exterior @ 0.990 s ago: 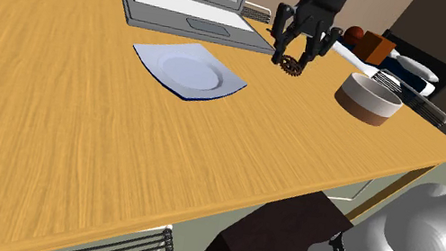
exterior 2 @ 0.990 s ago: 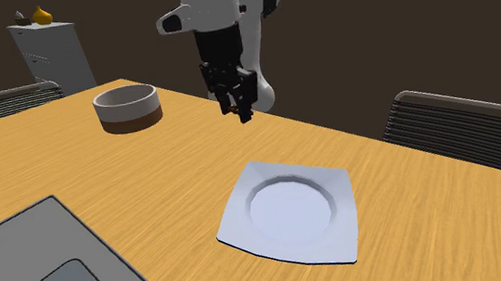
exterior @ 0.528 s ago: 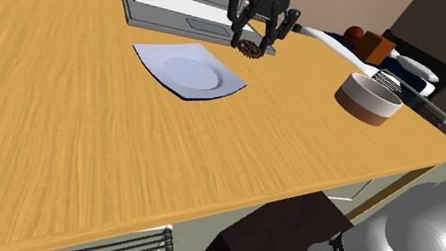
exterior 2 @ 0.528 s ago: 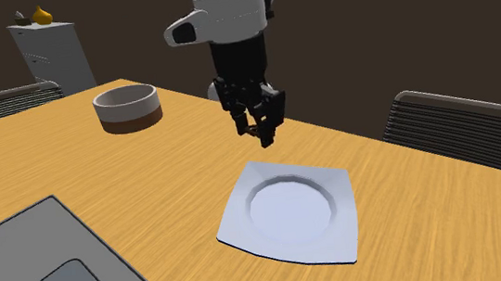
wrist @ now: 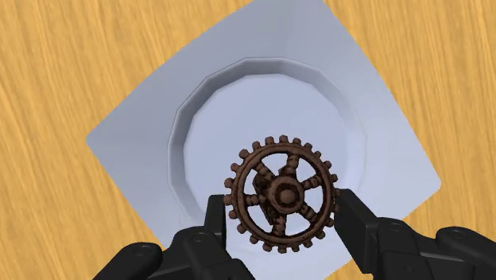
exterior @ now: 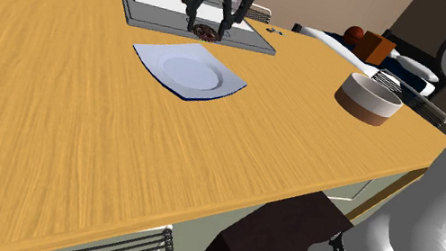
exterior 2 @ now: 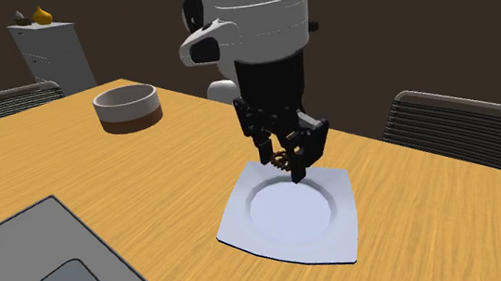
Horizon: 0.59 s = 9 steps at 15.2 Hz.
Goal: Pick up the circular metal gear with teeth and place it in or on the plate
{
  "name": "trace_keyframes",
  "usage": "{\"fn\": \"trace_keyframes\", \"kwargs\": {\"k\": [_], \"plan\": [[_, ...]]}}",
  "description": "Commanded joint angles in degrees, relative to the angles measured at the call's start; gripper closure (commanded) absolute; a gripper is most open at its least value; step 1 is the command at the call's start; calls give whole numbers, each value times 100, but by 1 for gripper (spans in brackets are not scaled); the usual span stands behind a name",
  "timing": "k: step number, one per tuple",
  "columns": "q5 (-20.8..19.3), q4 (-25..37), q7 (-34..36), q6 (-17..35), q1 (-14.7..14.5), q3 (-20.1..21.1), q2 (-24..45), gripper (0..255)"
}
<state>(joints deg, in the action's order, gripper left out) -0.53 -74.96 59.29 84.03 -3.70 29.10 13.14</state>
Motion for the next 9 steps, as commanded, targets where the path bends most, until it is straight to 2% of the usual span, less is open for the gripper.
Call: {"fn": "trace_keyframes", "kwargs": {"k": [1,9], "plan": [[-26,-83,29,139,-24,3,55,255],[63,-943,-67,828,71,-18,-131,255]]}}
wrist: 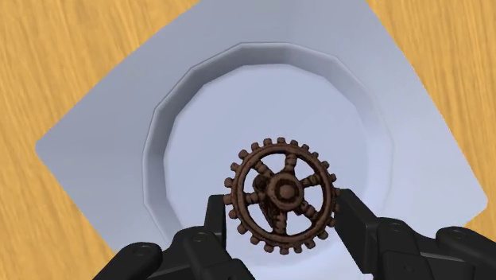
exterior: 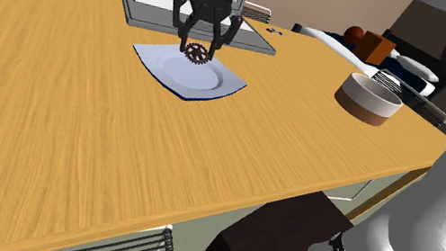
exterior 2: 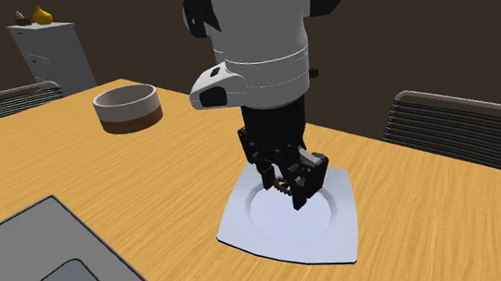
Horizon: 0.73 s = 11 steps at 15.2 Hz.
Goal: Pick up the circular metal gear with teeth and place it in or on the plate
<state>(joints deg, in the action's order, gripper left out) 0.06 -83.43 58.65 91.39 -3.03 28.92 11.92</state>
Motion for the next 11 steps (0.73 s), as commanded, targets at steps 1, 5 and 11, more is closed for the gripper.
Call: {"fn": "trace_keyframes", "kwargs": {"k": [1,5,11], "plan": [[11,-191,-13,173,11,-3,-23,255],[21,-349,-28,312,23,-7,-43,255],[21,-349,-28,312,23,-7,-43,0]]}}
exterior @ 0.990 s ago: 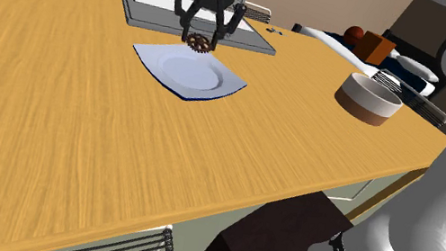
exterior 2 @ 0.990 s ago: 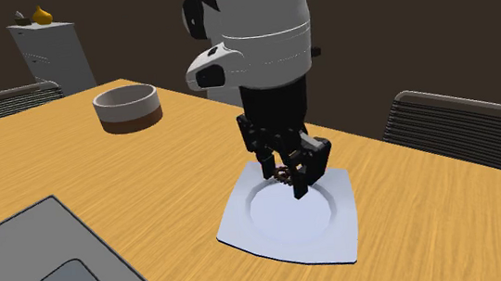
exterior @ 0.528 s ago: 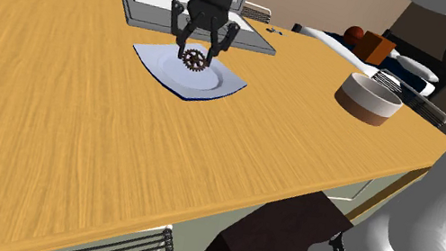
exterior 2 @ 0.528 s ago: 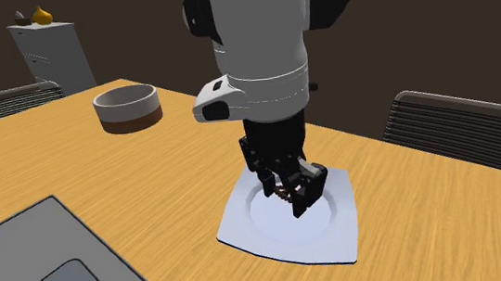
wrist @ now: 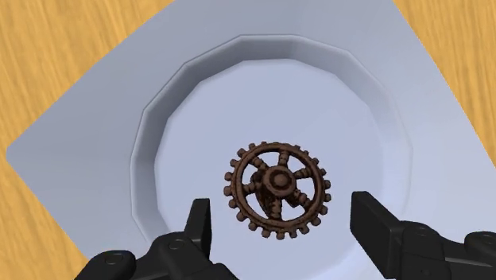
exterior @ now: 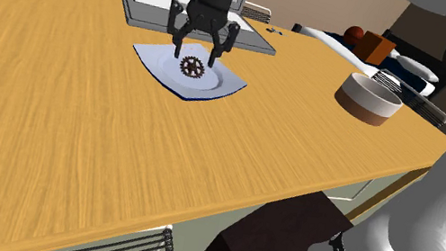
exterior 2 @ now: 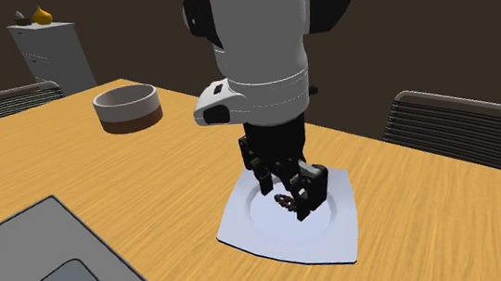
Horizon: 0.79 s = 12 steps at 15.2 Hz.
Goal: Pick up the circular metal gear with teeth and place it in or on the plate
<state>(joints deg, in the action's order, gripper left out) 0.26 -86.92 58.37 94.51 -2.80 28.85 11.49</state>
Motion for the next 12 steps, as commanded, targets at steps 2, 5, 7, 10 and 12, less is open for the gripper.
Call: {"fn": "trace_keyframes", "kwargs": {"k": [2,5,7,10,12], "plan": [[0,0,0,0,0,0,0,0],[0,0,0,0,0,0,0,0],[-48,513,31,-421,-33,3,102,0],[-112,1036,70,-819,-83,8,238,0],[-111,1035,70,-818,-83,8,237,0]]}}
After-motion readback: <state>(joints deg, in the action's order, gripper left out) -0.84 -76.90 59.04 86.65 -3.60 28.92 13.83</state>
